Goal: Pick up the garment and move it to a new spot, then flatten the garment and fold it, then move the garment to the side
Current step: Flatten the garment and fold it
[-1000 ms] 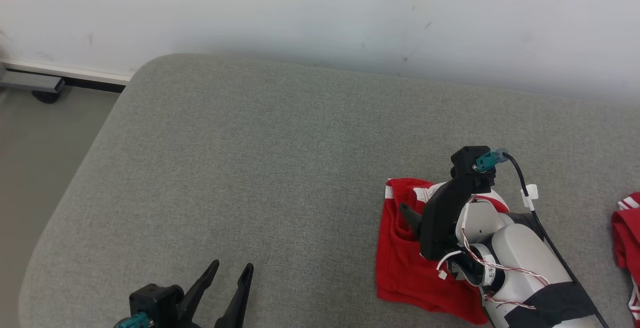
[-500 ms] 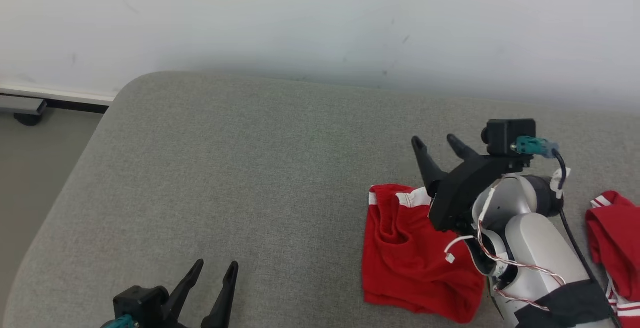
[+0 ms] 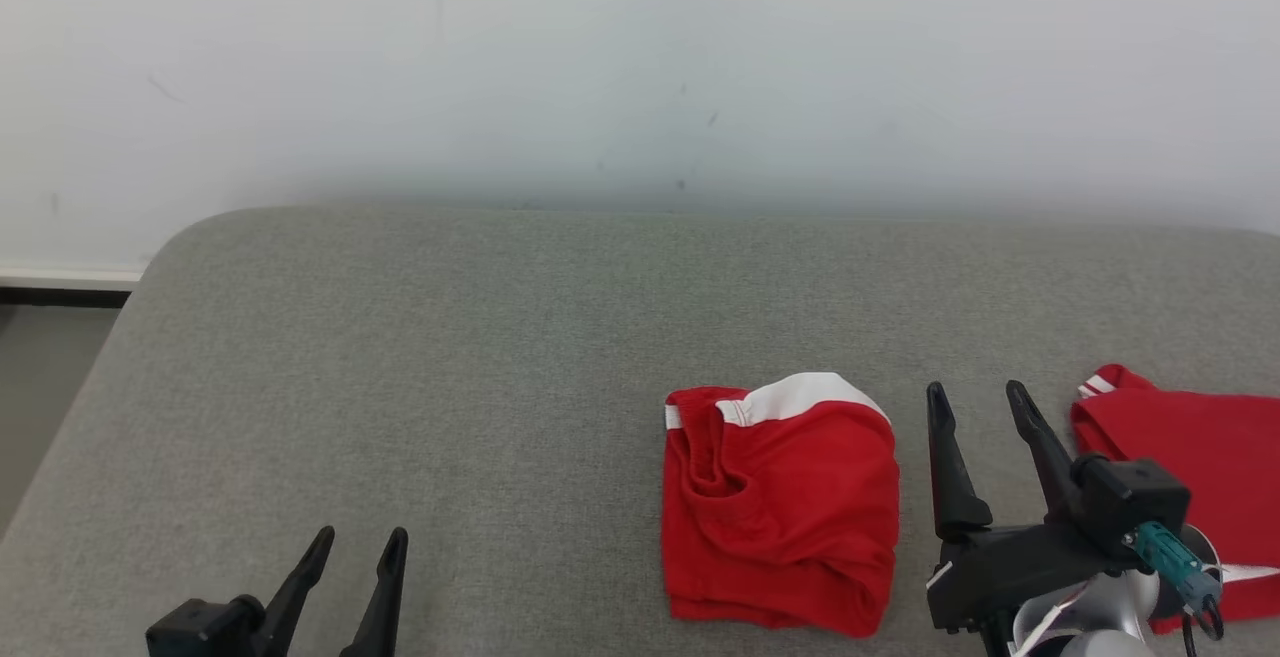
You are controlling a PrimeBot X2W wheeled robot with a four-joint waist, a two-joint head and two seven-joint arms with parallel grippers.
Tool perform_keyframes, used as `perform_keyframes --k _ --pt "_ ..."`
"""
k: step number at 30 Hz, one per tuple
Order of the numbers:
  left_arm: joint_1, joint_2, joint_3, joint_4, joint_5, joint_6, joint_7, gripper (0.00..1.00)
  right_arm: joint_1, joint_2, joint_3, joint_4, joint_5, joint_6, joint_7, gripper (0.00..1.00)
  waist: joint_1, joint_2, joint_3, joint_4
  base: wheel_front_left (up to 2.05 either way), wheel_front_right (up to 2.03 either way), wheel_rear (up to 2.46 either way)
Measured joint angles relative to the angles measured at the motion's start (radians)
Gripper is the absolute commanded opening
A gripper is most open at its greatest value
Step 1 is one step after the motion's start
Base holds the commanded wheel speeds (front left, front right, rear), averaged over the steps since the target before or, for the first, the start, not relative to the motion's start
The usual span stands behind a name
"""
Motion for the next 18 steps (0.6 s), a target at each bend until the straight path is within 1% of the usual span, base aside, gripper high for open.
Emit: perform_keyframes --k 3,7,10,12,18 --pt "0.009 0.011 0.007 -0.01 0.0 0.0 -0.008 1.0 0.033 0.002 -0.019 -0.01 0.0 0.0 -0.048 1.0 0.0 0.0 -0.007 -0.028 0.0 0.0 0.0" --pt "0.007 0.011 0.011 -0.03 0.0 0.002 -0.02 1.0 0.061 0.003 -0.056 -0.01 0.0 0.0 -0.098 1.0 0.0 0.0 -0.013 -0.064 0.0 0.0 0.0" --pt "0.008 0.011 0.018 -0.033 0.0 0.011 -0.03 1.0 0.076 0.003 -0.067 0.005 0.011 0.0 -0.132 1.0 0.0 0.0 -0.015 -0.088 0.0 0.0 0.0" --pt "0.009 0.01 0.022 -0.037 0.0 0.019 -0.032 1.0 0.083 0.005 -0.074 0.009 0.031 0.0 -0.149 1.0 0.0 0.0 -0.016 -0.105 0.0 0.0 0.0" --pt "0.005 0.001 0.006 -0.043 0.005 0.019 -0.037 1.0 0.125 0.006 -0.107 0.032 0.039 0.0 -0.174 1.0 0.0 0.0 -0.018 -0.146 0.0 0.0 0.0"
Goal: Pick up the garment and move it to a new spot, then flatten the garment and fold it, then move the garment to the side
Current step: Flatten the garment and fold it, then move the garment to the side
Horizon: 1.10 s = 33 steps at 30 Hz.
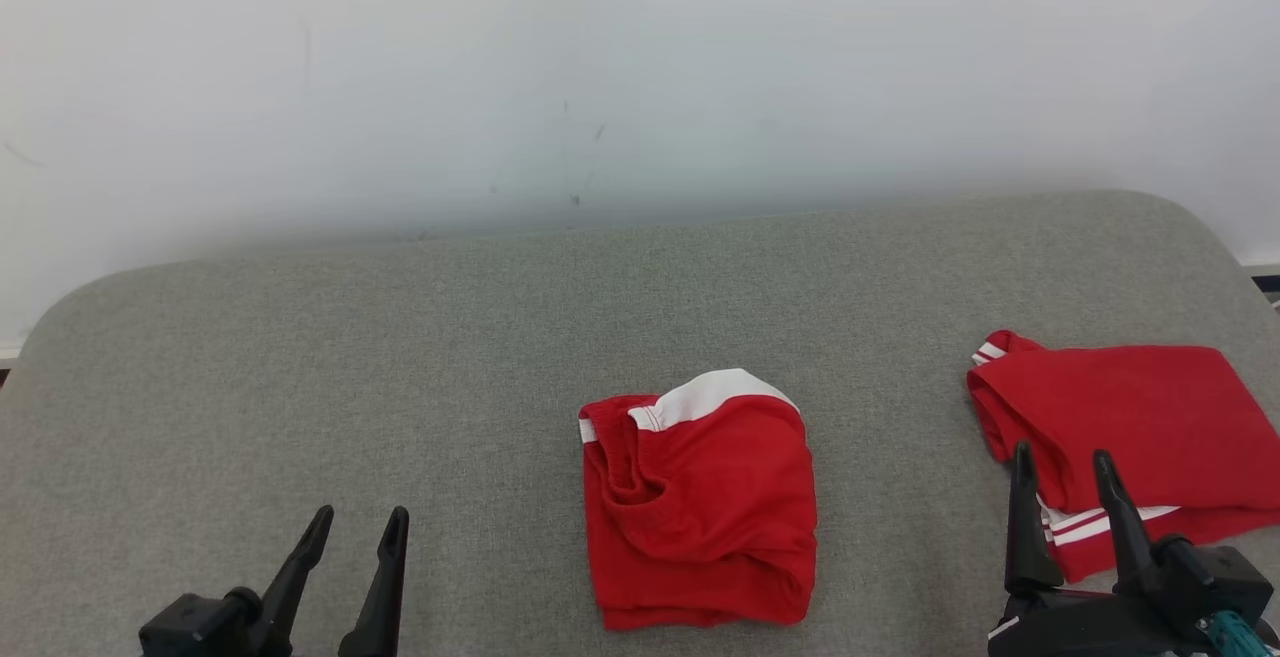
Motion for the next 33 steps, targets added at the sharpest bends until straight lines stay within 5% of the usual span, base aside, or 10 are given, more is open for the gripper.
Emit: perform_keyframes --k 10,19,33 --pt "0.0 -0.005 -0.021 -0.007 0.007 -0.001 0.009 1.0 -0.028 0.001 0.013 0.078 0.009 0.0 0.06 1.0 0.0001 0.0 0.014 0.01 0.0 0.0 0.0" --pt "-0.01 -0.019 -0.046 0.006 0.007 -0.01 0.026 1.0 -0.205 0.0 0.1 0.279 0.035 0.009 0.325 1.0 0.0003 0.0001 0.034 0.038 0.0 0.0 0.0" --pt "-0.029 -0.025 -0.062 0.03 0.007 -0.02 0.04 1.0 -0.292 -0.003 0.185 0.37 0.148 0.003 0.627 1.0 0.0003 0.0001 0.051 0.086 0.0 0.0 0.0"
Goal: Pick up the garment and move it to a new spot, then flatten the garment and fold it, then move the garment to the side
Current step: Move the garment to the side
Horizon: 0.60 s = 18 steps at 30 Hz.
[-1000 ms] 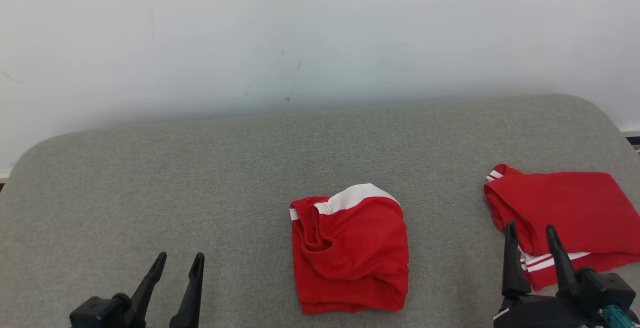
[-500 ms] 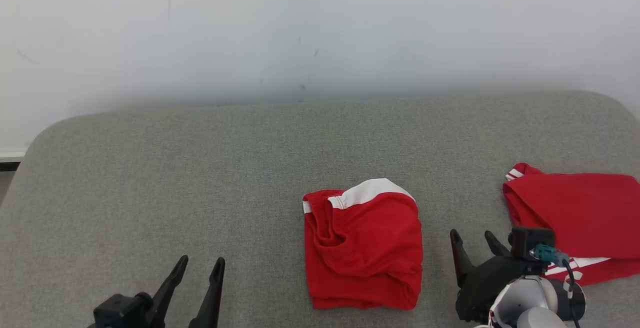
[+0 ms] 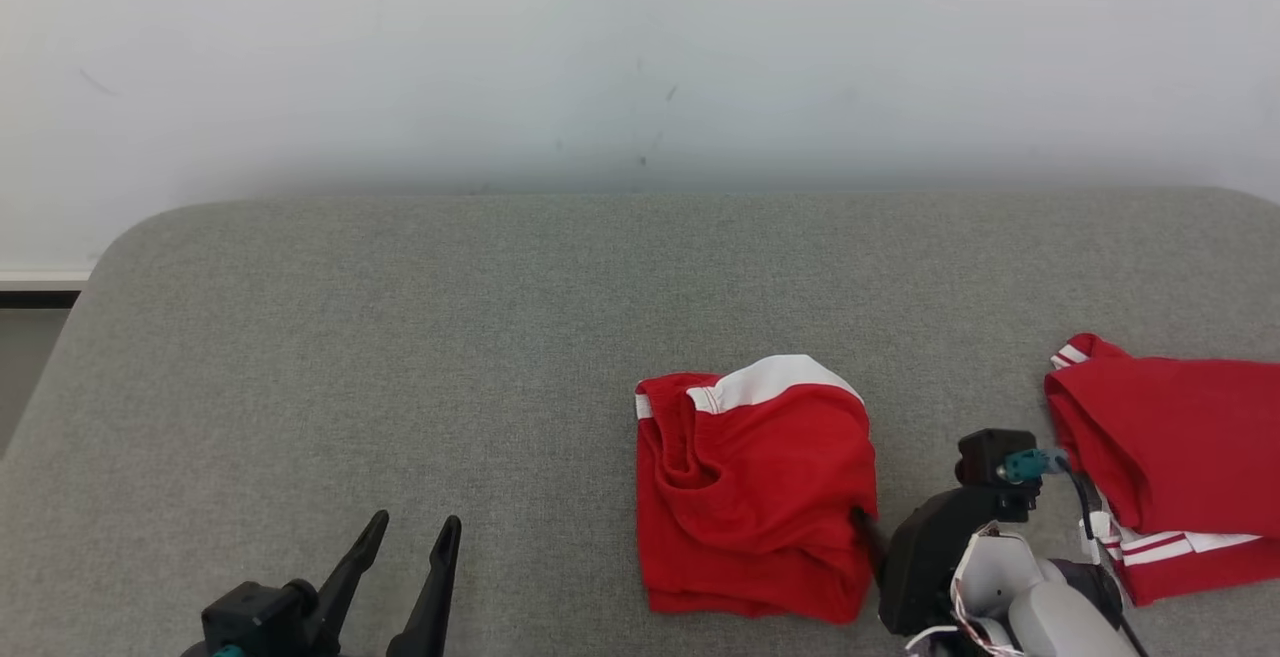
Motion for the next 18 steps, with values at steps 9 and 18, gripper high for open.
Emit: perform_keyframes --k 9,18 --pt "-0.002 -0.002 -0.011 0.007 0.0 -0.008 0.004 1.0 -0.052 -0.002 -0.079 0.038 -0.009 -0.003 0.048 1.0 -0.0001 0.0 0.002 0.023 0.0 0.0 0.0" --pt "-0.014 -0.002 -0.018 0.012 -0.001 -0.017 0.013 1.0 -0.094 -0.002 -0.096 0.114 -0.009 -0.003 0.095 1.0 -0.0002 0.0 0.007 0.055 0.0 0.0 0.0"
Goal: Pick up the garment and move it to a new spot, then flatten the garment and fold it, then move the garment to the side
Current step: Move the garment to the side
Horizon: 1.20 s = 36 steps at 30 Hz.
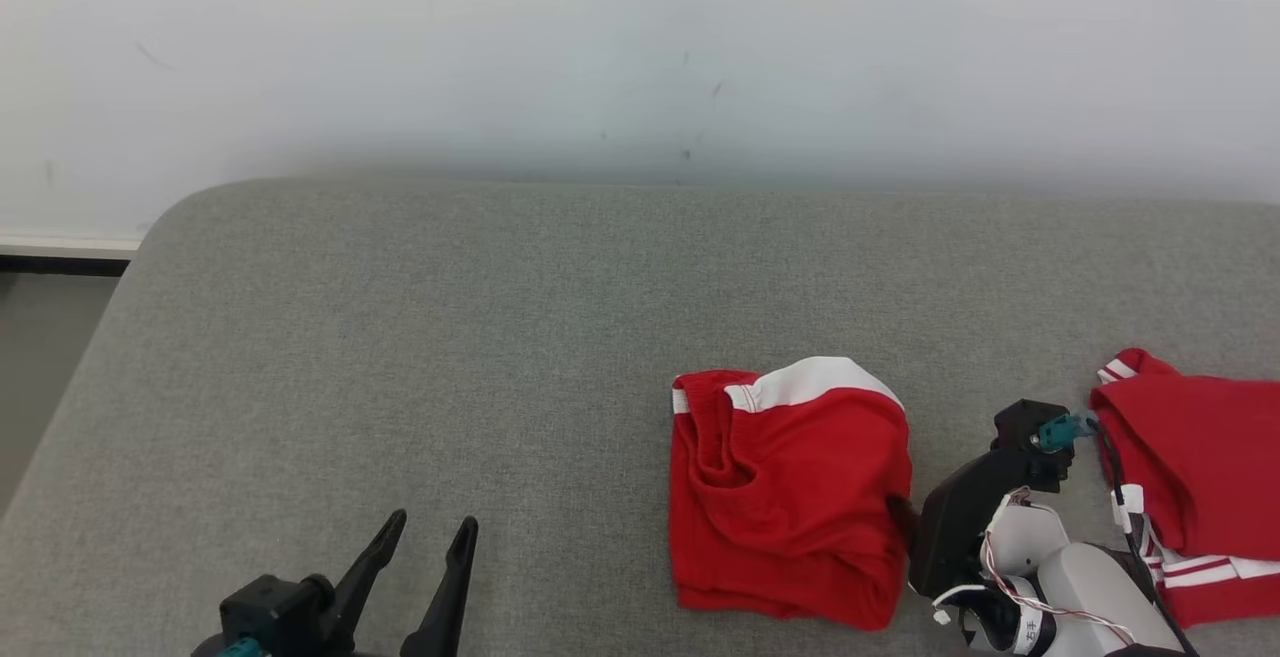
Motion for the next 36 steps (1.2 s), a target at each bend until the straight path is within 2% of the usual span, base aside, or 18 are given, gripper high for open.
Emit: perform_keyframes --k 13,14,17,18,19,20,22,28,32,36 --pt "-0.001 -0.001 -0.009 0.004 -0.002 -0.001 0.008 1.0 -0.074 -0.001 0.039 0.098 0.067 0.0 0.022 1.0 0.0 0.0 0.013 0.056 0.0 0.0 0.0" --pt "-0.001 -0.001 -0.009 0.004 -0.002 -0.001 0.008 1.0 -0.08 -0.001 0.044 0.105 0.069 0.0 0.023 0.95 0.0 0.0 0.014 0.057 0.0 0.0 0.0" --pt "-0.001 -0.001 -0.009 0.005 -0.003 -0.001 0.008 1.0 -0.085 -0.002 0.05 0.125 0.085 0.0 0.023 0.66 0.0 0.0 0.014 0.061 0.0 0.0 0.0" --pt "-0.001 -0.001 -0.009 0.005 -0.003 -0.001 0.008 1.0 -0.087 -0.002 0.052 0.131 0.095 0.0 0.023 0.61 0.0 0.0 0.014 0.063 0.0 0.0 0.0" --pt "-0.001 -0.001 -0.009 0.005 -0.004 -0.001 0.008 1.0 -0.093 -0.002 0.054 0.136 0.103 0.0 0.023 0.46 0.0 0.0 0.014 0.064 0.0 0.0 0.0" --pt "-0.001 -0.001 -0.009 0.005 -0.004 -0.001 0.008 1.0 -0.093 -0.002 0.054 0.136 0.103 0.0 0.023 0.36 0.0 0.0 0.014 0.064 0.0 0.0 0.0" --pt "-0.001 -0.001 -0.009 0.005 -0.004 -0.001 0.008 1.0 -0.102 -0.002 0.06 0.142 0.108 0.0 0.023 0.0 0.0 0.0 0.014 0.067 0.0 0.0 0.0" --pt "-0.001 -0.001 -0.004 0.005 -0.005 0.0 0.008 1.0 -0.118 -0.002 0.064 0.168 0.103 0.0 0.032 0.0 0.0 0.0 0.014 0.071 0.0 0.0 0.0" --pt "0.001 -0.001 0.006 0.008 -0.007 0.001 0.005 1.0 -0.127 -0.002 0.068 0.167 0.051 0.0 0.068 0.0 0.0 0.0 0.009 0.066 0.0 0.0 0.0" --pt "0.005 -0.004 0.008 0.016 -0.014 0.007 0.0 1.0 -0.13 -0.014 0.141 0.105 0.017 -0.001 0.141 0.0 0.0 0.0 -0.004 0.058 0.0 0.0 0.0"
